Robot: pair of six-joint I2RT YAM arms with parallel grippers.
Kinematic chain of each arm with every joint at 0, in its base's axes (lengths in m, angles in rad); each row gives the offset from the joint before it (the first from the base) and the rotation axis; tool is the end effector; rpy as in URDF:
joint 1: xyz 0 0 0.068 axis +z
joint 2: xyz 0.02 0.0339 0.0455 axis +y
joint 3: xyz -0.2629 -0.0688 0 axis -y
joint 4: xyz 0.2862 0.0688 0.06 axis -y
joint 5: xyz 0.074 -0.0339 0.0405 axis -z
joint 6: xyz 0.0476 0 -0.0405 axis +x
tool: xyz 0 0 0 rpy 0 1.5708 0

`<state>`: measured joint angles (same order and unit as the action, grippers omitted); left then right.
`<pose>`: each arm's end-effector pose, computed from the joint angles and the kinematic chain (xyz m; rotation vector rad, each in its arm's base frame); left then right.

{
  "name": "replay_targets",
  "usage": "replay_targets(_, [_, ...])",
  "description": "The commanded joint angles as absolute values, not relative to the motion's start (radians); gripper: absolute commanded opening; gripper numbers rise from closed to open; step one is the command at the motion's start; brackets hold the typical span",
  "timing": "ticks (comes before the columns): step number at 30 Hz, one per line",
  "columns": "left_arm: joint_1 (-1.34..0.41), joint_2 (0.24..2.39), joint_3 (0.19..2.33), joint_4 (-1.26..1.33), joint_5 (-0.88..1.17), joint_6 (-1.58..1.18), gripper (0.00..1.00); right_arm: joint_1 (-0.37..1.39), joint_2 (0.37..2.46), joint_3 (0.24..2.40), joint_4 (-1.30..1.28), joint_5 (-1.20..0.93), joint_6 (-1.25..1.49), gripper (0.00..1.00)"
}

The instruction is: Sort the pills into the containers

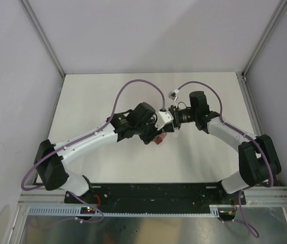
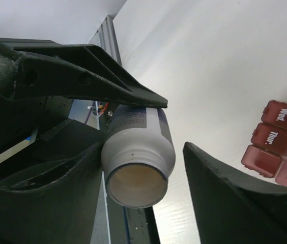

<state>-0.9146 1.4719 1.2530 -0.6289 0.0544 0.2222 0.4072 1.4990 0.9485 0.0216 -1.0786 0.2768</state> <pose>0.2218 -0.2922 0.2804 1.3416 2.0536 -0.3775 0.3137 0.1810 0.2285 -0.8252 1.9737 1.5301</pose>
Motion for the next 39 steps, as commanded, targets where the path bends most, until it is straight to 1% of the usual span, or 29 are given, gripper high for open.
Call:
replay_targets(1, [-0.922,1.435,1.290,-0.588,0.039,0.247,0.00,0.417,1.516,0.988,0.067,-1.119,0.294,0.60])
replay_targets(2, [-0.922,1.434,1.290,-0.586,0.039,0.248,0.00,0.418,1.517,0.987,0.072,-1.127,0.297,0.55])
replay_targets(4, [-0.922,1.428,1.286,-0.582,0.036,0.249,0.00,0.416,1.519,0.991,0.072,-1.142,0.300,0.43])
replay_targets(6, [-0.923,1.419,1.278,-0.573,0.026,0.254,0.00,0.412,1.522,0.999,0.064,-1.158,0.301,0.29])
replay_targets(7, [-0.923,1.411,1.273,-0.568,0.022,0.258,0.01,0.410,1.523,1.005,0.057,-1.164,0.301,0.19])
replay_targets(8, [-0.922,1.406,1.272,-0.564,0.018,0.266,0.05,0.406,1.524,1.009,0.053,-1.171,0.302,0.11])
replay_targets(9, [-0.923,1.397,1.269,-0.558,0.013,0.273,0.09,0.402,1.525,1.012,0.052,-1.177,0.308,0.06])
replay_targets(10, [-0.922,1.390,1.268,-0.554,0.011,0.283,0.15,0.398,1.526,1.014,0.054,-1.182,0.314,0.03])
replay_targets(14, [-0.921,1.367,1.283,-0.550,0.015,0.306,0.34,0.381,1.526,1.032,0.076,-1.205,0.359,0.00])
replay_targets(17, [-0.913,1.356,1.306,-0.543,0.031,0.305,0.46,0.373,1.520,1.051,0.110,-1.224,0.410,0.00])
replay_targets(18, [-0.909,1.352,1.316,-0.540,0.039,0.301,0.55,0.371,1.518,1.056,0.121,-1.228,0.429,0.00])
replay_targets(20, [-0.896,1.344,1.334,-0.538,0.058,0.288,0.65,0.364,1.514,1.069,0.153,-1.241,0.476,0.00])
replay_targets(25, [-0.846,1.319,1.383,-0.527,0.117,0.252,0.80,0.349,1.508,1.095,0.285,-1.276,0.643,0.00])
replay_targets(29, [-0.825,1.300,1.406,-0.511,0.143,0.240,0.87,0.340,1.512,1.103,0.437,-1.296,0.796,0.00])
replay_targets(33, [-0.819,1.284,1.411,-0.498,0.161,0.236,0.90,0.331,1.523,1.106,0.571,-1.306,0.934,0.00])
replay_targets(39, [-0.813,1.277,1.406,-0.487,0.216,0.227,0.95,0.321,1.537,1.107,0.660,-1.308,1.035,0.00])
